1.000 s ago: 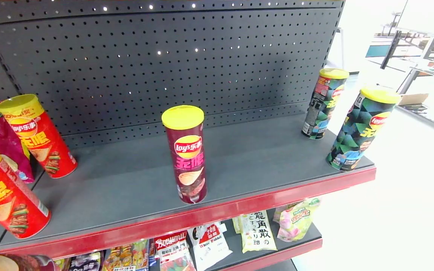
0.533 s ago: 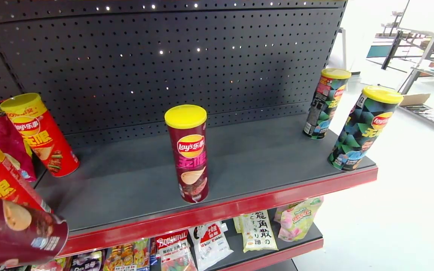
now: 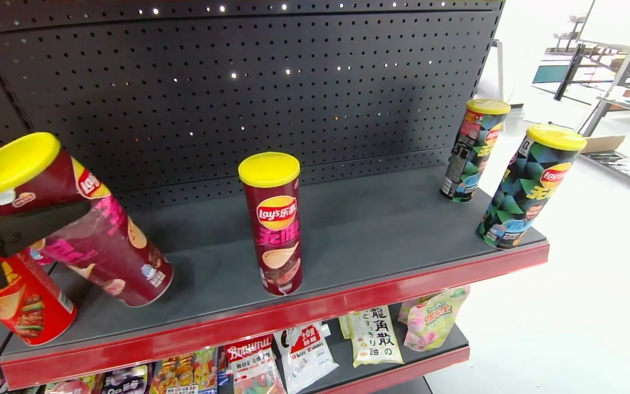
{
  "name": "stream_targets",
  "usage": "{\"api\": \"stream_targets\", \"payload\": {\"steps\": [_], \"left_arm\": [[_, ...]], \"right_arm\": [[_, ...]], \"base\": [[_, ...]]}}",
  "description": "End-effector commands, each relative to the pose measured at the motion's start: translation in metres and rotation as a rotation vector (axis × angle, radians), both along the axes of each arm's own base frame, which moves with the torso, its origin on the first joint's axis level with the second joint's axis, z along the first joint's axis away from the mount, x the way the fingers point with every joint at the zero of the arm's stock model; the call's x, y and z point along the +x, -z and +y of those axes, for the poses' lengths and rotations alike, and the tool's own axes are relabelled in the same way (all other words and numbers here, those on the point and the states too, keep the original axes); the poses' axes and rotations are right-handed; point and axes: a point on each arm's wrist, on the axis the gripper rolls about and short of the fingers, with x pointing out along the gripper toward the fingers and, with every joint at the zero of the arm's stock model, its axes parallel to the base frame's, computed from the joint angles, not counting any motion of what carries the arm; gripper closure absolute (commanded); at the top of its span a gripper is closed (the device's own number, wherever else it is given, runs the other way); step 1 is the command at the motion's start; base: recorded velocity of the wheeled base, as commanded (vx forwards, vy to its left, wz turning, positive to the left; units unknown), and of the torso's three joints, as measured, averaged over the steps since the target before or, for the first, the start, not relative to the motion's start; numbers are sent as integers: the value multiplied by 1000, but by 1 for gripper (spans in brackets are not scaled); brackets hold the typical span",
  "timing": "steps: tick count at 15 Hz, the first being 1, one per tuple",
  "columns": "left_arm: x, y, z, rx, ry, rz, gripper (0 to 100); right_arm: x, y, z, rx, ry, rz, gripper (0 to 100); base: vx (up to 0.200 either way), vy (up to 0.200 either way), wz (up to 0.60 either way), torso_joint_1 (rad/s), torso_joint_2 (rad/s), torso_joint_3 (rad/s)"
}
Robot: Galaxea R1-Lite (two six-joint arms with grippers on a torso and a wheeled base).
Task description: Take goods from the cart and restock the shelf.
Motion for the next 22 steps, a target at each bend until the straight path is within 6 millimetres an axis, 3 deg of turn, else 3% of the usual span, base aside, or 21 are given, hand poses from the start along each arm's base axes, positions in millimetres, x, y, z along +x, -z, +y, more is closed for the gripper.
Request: {"api": "stream_targets", "payload": {"steps": [1,4,7,10,11,13,17,22], "left_arm": [[33,9,-12,7,65,95,100],[56,3,-25,-11,108,100,100],[97,9,-37,-8,107,87,100],[140,6,-65,17,67,64,100],[158,4,-86,28,42,50,100],[169,7,-103,29,56,55,100],[193,19,-111,44,15,77,100],[201,17,-118,38,23,59,100]], "right_arm": [[0,0,0,0,0,-1,0],[0,0,0,0,0,-1,0],[0,0,0,0,0,-1,0],[0,0,0,0,0,-1,0],[0,0,0,0,0,-1,0],[0,0,0,0,0,-1,0],[0,0,0,0,0,-1,0],[0,0,0,0,0,-1,0]], "base": [[0,0,0,0,0,0],[0,0,0,0,0,0],[0,0,0,0,0,0],[0,0,0,0,0,0],[0,0,0,0,0,0],[0,0,0,0,0,0],[0,0,0,0,0,0],[0,0,0,0,0,0]]}}
